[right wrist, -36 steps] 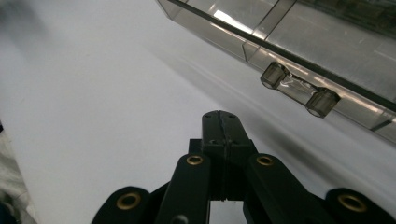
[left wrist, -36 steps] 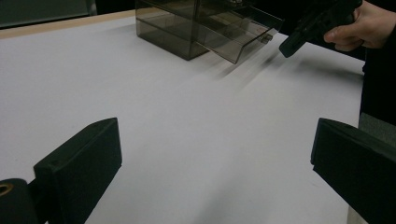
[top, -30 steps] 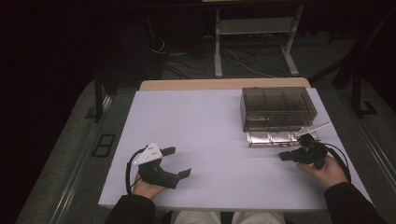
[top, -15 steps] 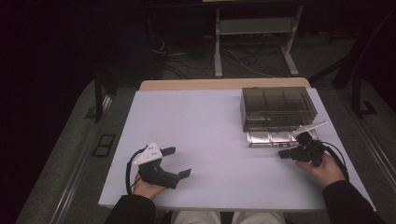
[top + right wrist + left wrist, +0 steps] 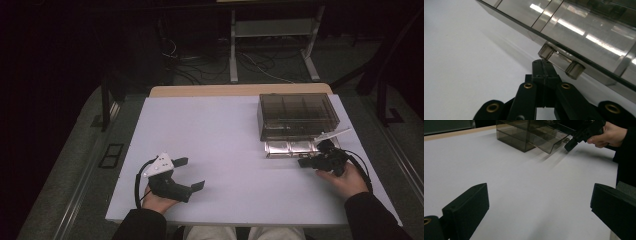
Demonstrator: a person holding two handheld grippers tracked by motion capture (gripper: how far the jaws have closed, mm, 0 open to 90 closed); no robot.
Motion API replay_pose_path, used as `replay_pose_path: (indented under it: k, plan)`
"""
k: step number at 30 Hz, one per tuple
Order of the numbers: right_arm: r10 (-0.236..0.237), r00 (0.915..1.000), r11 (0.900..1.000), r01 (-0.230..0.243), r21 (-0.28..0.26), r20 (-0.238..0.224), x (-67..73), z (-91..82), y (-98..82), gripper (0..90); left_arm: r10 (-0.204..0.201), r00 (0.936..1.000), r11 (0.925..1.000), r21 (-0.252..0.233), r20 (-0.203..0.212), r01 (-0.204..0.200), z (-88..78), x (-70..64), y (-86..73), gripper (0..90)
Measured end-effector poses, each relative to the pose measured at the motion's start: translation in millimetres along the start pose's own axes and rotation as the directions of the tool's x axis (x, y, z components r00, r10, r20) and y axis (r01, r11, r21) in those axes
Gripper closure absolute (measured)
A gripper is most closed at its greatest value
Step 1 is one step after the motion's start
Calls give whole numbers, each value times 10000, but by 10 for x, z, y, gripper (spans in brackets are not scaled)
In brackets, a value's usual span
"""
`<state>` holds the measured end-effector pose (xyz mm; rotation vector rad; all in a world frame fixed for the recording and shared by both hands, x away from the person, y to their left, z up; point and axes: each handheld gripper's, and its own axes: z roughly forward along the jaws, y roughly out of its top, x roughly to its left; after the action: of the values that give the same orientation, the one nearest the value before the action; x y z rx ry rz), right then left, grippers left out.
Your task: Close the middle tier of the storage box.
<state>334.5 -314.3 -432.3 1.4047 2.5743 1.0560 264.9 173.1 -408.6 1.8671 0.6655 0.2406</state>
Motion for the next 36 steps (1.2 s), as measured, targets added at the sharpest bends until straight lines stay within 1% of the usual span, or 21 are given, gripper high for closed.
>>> replay_pose_path:
  k: [6, 26, 36]
  plan:
    - [13, 9999, 10000, -13, -24, 108, -14, 3, 3, 887, -15, 10000, 10000, -17, -2, 15, -1, 0, 1, 11]
    - [93, 9998, 9998, -90, -176, 152, -30, -11, 16, 888, -2, 10000, 10000, -32, -10, 2, -3, -1, 1, 11]
    - [154, 9997, 9990, -146, -411, 206, -37, -16, 88, 888, -22, 10000, 10000, -57, -10, 22, -9, -1, 2, 11]
